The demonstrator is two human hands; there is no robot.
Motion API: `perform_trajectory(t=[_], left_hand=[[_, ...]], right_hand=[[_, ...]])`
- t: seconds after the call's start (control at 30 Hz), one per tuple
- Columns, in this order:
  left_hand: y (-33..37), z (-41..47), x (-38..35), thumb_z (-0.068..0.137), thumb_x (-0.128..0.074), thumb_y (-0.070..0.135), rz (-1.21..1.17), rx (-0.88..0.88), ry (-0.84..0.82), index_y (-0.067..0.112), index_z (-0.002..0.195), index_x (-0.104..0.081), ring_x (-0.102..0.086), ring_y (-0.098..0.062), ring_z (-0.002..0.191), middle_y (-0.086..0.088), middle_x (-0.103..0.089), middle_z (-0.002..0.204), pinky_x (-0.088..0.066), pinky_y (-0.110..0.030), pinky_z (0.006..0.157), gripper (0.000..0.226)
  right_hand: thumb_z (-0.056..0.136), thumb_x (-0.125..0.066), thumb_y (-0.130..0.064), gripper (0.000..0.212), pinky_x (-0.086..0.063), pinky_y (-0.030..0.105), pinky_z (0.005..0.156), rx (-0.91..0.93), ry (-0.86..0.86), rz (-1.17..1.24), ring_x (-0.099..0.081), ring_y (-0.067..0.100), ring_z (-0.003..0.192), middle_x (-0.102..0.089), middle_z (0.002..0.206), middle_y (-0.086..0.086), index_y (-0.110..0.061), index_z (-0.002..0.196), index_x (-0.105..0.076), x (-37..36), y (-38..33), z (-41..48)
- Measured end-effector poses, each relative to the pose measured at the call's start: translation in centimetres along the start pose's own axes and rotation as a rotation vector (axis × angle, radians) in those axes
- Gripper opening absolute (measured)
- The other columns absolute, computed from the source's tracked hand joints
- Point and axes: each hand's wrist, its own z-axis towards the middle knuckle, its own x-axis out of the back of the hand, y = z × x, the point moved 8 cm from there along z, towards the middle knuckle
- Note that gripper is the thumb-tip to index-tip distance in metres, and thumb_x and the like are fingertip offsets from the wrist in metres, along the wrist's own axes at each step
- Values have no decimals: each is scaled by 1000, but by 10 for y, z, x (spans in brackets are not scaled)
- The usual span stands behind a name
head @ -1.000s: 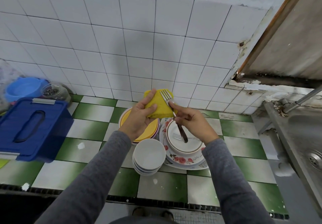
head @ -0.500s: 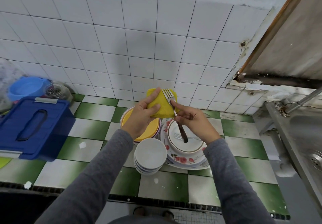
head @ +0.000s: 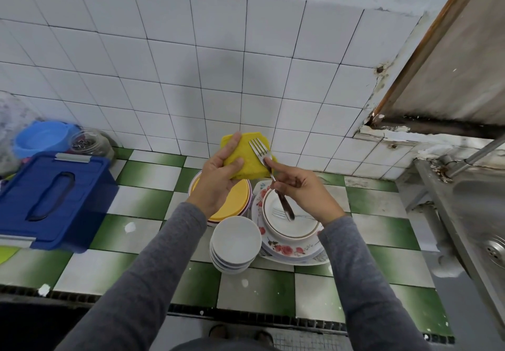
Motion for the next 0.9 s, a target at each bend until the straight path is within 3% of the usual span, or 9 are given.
perform_trajectory(t=[0.23, 0.33, 0.4, 0.47, 0.63, 0.7, 0.8, 0.9], left_hand=[[-4, -8, -8, 98, -51, -1, 157, 0, -59, 34, 137, -51, -61, -10, 114, 14, -54, 133, -56, -28, 86, 53], [-1, -5, -5, 98, -52, -1, 166, -29, -10, 34, 139, -49, -58, -11, 116, 15, -53, 132, -56, -28, 87, 54], [-2, -5, -5, 98, -53, -2, 172, -36, 15, 35, 138, -49, -58, -10, 115, 15, -53, 130, -55, -27, 88, 55], [-4, -5, -6, 97, -53, -2, 195, -39, 25, 36, 138, -49, -59, -7, 114, 15, -55, 129, -55, -28, 91, 56], [-10, -6, -5, 98, -56, 5, 308, -41, 48, 44, 136, -48, -52, -16, 125, 6, -46, 143, -50, -38, 104, 55], [-10, -7, -7, 99, -55, 5, 301, -37, 47, 44, 137, -46, -51, -15, 123, 7, -45, 142, -50, -37, 103, 55], [-12, -6, -8, 99, -53, 3, 247, -26, 36, 41, 140, -46, -53, -11, 121, 9, -48, 139, -51, -34, 101, 56], [-12, -4, -8, 100, -50, 0, 188, -20, 17, 38, 140, -47, -58, -11, 120, 8, -55, 137, -53, -31, 96, 55]], right_hand=[[95, -58, 7, 62, -53, 40, 98, 4, 27, -28, -66, 15, 88, -69, 87, 8, -48, 125, -62, 0, 2, 1], [97, -55, 5, 68, -54, 46, 78, 25, 55, -106, -55, 33, 67, -67, 93, 22, -55, 129, -58, 3, 1, 0], [96, -56, 4, 69, -54, 32, 67, 36, 103, -154, -52, 16, 60, -67, 92, 15, -51, 138, -52, 6, -2, 0], [96, -57, 4, 70, -49, 15, 68, 43, 164, -194, -55, 0, 63, -67, 90, -1, -48, 141, -45, 10, -4, -1], [95, -52, 8, 58, -42, 3, 77, 100, 273, -434, -64, -4, 89, -72, 106, -2, -28, 140, -57, 11, -12, -2], [93, -49, 9, 58, -43, 11, 80, 170, 300, -557, -64, 10, 92, -72, 103, 2, -26, 138, -60, 6, -19, -2], [90, -49, 10, 61, -48, 35, 77, 242, 321, -705, -57, 28, 85, -65, 92, 8, -28, 136, -62, -5, -23, -3], [89, -53, 9, 64, -42, 36, 69, 224, 322, -799, -47, 26, 83, -56, 90, 6, -32, 138, -59, -13, -22, -2]])
